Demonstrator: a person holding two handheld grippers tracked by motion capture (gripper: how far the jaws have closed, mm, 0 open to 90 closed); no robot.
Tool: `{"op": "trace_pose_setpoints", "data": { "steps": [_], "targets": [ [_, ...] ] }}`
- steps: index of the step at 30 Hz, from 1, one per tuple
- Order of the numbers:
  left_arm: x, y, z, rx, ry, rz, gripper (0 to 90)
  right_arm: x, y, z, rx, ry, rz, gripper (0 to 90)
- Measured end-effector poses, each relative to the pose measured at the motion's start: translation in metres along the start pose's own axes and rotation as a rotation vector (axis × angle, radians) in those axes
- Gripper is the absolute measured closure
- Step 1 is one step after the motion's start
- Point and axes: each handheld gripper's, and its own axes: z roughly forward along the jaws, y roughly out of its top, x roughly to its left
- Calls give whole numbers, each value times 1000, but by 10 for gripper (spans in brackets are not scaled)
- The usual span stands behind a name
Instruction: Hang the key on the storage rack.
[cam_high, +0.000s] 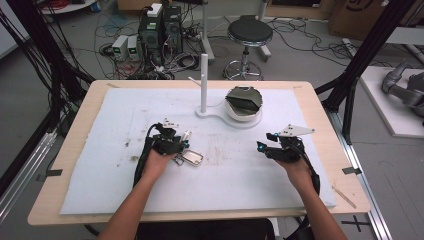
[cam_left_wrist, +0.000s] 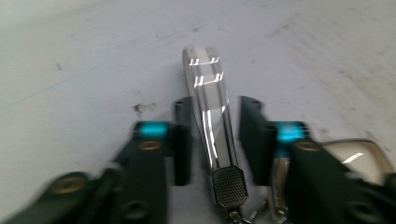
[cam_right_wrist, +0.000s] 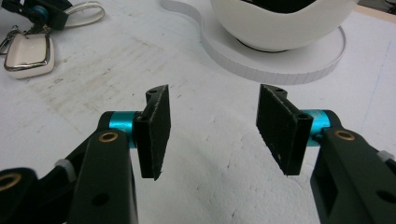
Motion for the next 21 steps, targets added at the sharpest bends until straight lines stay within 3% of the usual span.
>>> {"op": "trace_pose_setpoints", "data": {
  "steps": [2,4,6,8,9,14,16,18,21],
  "targets": [
    [-5,-1,2,-2,35,46,521,0,0,0,-1,1,3,458],
    [-8,-2,2,1,72,84,560,0,1,0,-1,1,1,459],
    [-10,-2,2,-4,81,96,587,0,1,0,-1,2,4,458],
    [-11,-2,2,-5,68,116,723,0,1,-1,-2,3,2,458],
    [-11,-2,3,-6,68,115,738,0,1,-1,-4,1,1,459],
    [-5,-1,1,-17,18,59,747,-1,1,-2,-8,-2,2,459],
    [-2,0,-1,-56,-17,23,747,-1,1,-3,-10,-1,4,459],
    [0,3,-6,-110,-75,-9,747,-2,1,-4,-14,-3,1,459],
    [3,10,-13,-167,-167,-26,748,-3,1,-5,-22,-8,6,459]
  ]
}}
